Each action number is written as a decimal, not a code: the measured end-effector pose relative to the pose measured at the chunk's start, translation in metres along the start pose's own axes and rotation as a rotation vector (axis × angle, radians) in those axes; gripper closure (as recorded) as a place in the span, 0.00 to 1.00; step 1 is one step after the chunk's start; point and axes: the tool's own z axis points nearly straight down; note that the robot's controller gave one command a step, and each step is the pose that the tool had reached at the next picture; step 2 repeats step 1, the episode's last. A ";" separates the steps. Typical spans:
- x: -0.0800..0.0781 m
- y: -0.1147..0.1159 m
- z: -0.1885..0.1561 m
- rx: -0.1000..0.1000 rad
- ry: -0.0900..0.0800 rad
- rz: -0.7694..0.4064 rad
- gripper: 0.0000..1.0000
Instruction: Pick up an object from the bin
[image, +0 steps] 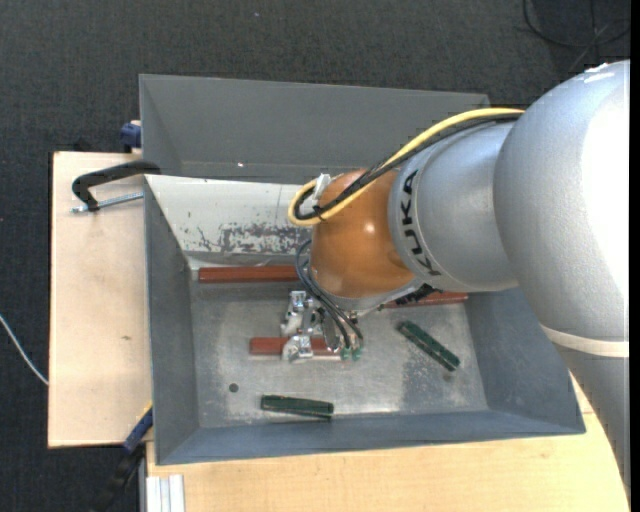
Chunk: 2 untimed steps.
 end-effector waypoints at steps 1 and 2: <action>0.004 -0.014 -0.142 0.001 -0.003 -0.009 1.00; 0.004 -0.014 -0.142 0.001 -0.003 -0.009 1.00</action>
Offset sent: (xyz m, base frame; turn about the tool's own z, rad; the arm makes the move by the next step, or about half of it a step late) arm 0.0000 0.0000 0.0000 0.0000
